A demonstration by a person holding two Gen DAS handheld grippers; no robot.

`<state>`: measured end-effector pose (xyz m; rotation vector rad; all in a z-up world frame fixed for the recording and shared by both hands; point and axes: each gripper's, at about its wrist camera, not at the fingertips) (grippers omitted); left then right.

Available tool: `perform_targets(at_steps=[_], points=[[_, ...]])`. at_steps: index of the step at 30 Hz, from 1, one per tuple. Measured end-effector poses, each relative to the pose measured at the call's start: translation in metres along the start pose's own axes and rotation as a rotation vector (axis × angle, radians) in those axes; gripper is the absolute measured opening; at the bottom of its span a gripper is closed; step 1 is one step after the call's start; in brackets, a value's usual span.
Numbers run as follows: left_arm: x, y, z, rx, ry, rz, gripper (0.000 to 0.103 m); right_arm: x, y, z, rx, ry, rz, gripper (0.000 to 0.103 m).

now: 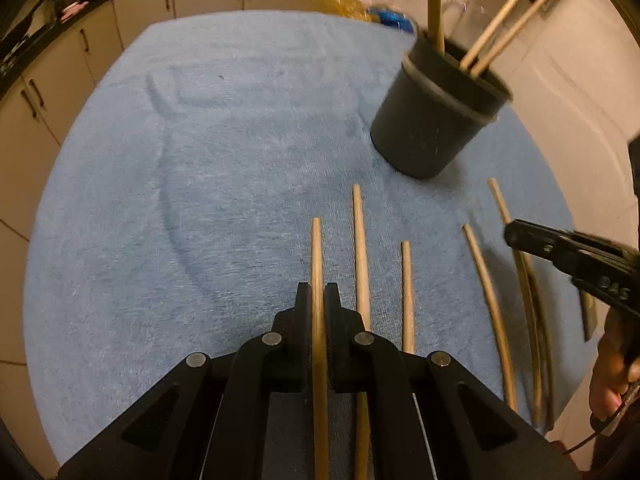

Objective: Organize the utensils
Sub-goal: 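Lift both held chopsticks upright and carry them over the grey cup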

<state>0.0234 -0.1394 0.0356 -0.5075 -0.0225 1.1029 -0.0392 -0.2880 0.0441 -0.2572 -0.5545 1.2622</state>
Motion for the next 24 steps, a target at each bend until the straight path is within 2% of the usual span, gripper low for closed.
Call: perform_targets(at_steps=[5, 14, 17, 24], points=[[0.004, 0.004, 0.040, -0.121, 0.025, 0.034, 0.006, 0.003, 0.005, 0.039, -0.140, -0.023, 0.026, 0.007], [-0.006, 0.018, 0.111, -0.330, -0.002, 0.038, 0.006, 0.018, 0.033, 0.097, -0.372, -0.050, 0.066, 0.007], [-0.009, 0.022, 0.127, -0.365, 0.006, 0.047, 0.006, 0.020, 0.037, 0.110, -0.423, -0.058, 0.063, 0.007], [-0.011, 0.022, 0.151, -0.409, 0.020, 0.044, 0.006, 0.019, 0.042, 0.127, -0.480, -0.062, 0.064, 0.007]])
Point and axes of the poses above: each gripper's, at about its wrist camera, not at the fingertips, and z roughly against the way its jaws point, x to its left, y to its underside, and after that the axes turned 5 degrees about z, right-handed
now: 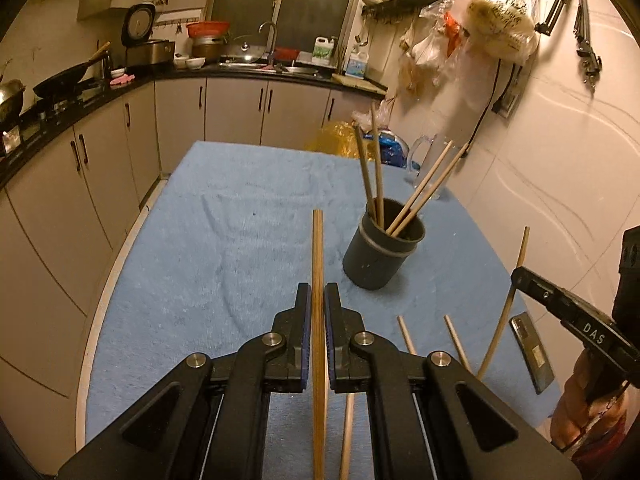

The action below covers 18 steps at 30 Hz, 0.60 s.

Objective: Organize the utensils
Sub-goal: 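Lift both held chopsticks upright and carry them over the grey cup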

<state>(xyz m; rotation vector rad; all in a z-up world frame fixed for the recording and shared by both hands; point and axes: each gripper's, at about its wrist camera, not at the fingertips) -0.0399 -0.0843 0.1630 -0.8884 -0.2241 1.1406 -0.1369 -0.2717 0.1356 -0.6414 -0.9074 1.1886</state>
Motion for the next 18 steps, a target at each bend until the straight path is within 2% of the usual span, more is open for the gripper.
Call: perform_targets(at_steps=[18], points=[[-0.029, -0.012, 0.016, -0.053, 0.032, -0.028, 0.006, -0.011, -0.003, 0.020, -0.055, -0.012, -0.036, 0.007]])
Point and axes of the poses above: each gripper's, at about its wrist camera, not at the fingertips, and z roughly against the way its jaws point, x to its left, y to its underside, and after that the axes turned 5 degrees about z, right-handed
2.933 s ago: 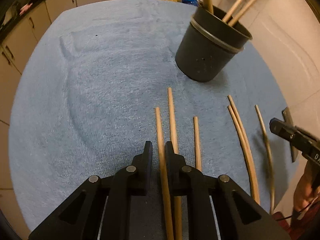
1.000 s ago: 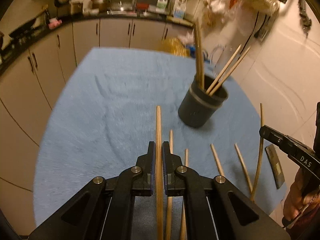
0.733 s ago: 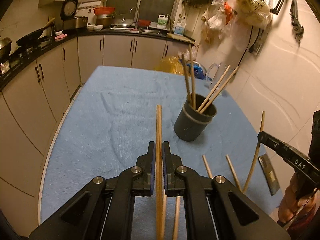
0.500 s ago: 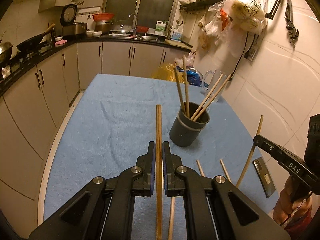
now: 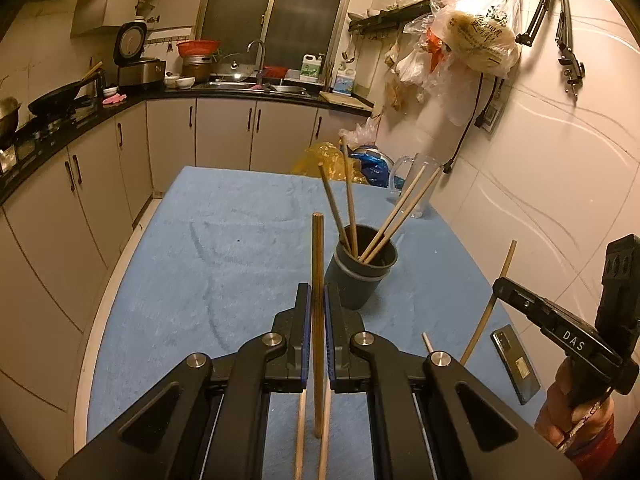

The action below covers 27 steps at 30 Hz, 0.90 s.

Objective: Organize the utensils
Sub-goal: 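Lift both held chopsticks upright and carry them over the grey cup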

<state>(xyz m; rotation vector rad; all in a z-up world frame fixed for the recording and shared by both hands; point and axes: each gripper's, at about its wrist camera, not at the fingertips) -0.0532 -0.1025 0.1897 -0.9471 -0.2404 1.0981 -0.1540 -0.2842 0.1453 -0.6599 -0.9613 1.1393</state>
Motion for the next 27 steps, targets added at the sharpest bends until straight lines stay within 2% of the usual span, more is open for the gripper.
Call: perform_targets(at_steps=[15, 27], points=[[-0.024, -0.033, 0.005, -0.041, 0.035, -0.019, 0.006, -0.007, -0.030, 0.013, -0.079, -0.003, -0.008, 0.007], [-0.047, -0.078, 0.002, -0.091, 0.055, -0.040, 0.006, -0.012, -0.064, 0.012, -0.132, 0.004, -0.021, 0.007]])
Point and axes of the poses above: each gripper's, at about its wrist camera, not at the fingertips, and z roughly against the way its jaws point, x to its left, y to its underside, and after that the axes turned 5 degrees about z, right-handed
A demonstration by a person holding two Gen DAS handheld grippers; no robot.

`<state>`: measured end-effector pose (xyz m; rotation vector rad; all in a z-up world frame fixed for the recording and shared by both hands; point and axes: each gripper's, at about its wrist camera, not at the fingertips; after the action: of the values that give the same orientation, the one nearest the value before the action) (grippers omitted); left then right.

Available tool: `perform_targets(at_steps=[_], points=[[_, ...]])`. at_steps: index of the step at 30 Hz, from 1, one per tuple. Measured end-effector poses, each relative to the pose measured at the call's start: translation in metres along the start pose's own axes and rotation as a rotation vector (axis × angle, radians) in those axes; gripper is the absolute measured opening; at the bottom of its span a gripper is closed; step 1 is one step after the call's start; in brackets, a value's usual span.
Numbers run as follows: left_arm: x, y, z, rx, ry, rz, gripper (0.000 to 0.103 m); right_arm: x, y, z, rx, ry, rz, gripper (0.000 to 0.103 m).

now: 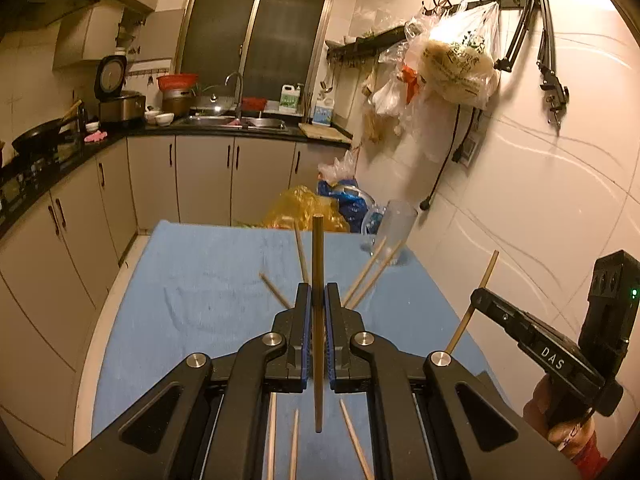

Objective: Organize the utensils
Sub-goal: 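Lift both held chopsticks upright and carry them over the grey cup, then lower both chopsticks into the grey cup and open both tools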

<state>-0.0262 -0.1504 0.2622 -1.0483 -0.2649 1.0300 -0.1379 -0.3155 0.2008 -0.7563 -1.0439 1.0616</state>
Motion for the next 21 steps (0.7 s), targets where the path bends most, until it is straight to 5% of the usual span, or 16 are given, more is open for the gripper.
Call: perform_targets(at_steps=[11, 21], points=[[0.005, -0.055, -0.019, -0.071, 0.006, 0.066, 0.006, -0.002, -0.043, -0.025, -0.070, 0.029, -0.035, 0.007], [0.017, -0.064, -0.061, -0.083, 0.019, 0.132, 0.006, -0.004, -0.069, -0.059, -0.135, 0.080, -0.053, 0.007]])
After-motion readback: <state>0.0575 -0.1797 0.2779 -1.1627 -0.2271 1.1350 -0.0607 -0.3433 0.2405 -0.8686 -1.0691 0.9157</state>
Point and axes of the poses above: each gripper's, at about its wrist camera, not at the fingertips, and z roughly against the way its jaws point, x to its left, y to its underside, and after that the axes turned 5 degrees about z, right-handed
